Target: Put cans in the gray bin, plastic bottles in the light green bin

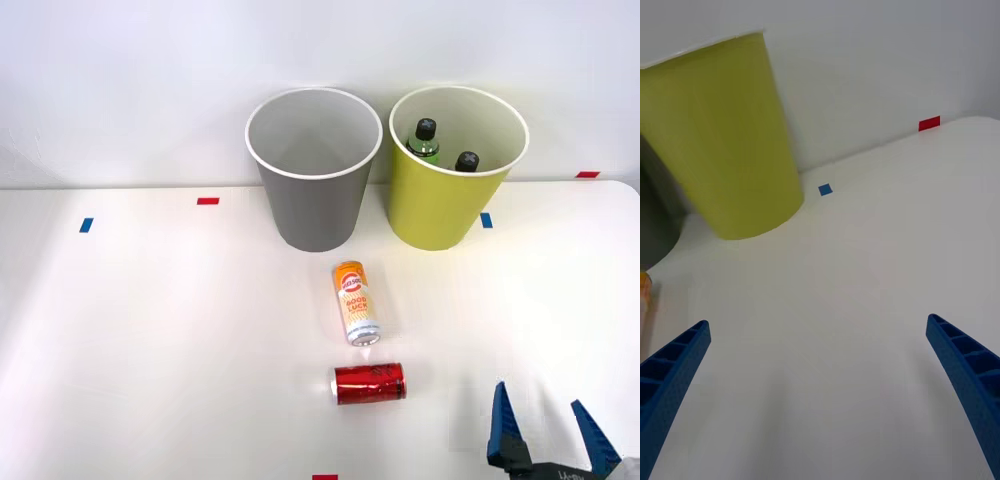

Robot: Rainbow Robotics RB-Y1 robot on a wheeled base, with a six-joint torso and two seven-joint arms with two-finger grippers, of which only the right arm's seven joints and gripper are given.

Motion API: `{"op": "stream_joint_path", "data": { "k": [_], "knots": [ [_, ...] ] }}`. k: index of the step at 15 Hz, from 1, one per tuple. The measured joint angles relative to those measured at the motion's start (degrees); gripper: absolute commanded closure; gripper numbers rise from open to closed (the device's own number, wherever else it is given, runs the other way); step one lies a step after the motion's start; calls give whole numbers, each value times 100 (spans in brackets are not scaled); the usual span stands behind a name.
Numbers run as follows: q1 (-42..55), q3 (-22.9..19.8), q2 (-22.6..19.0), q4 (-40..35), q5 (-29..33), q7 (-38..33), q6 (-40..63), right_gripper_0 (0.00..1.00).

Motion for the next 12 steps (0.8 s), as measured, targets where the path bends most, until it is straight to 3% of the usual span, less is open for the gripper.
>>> {"op": "stream_joint_path", "data": {
  "k": [7,12],
  "knots": [
    [-132,-156,114,889,1134,-267,-1365,0],
    [-53,-171,150,923,1259,1015,-1742,0]
  ]
}}
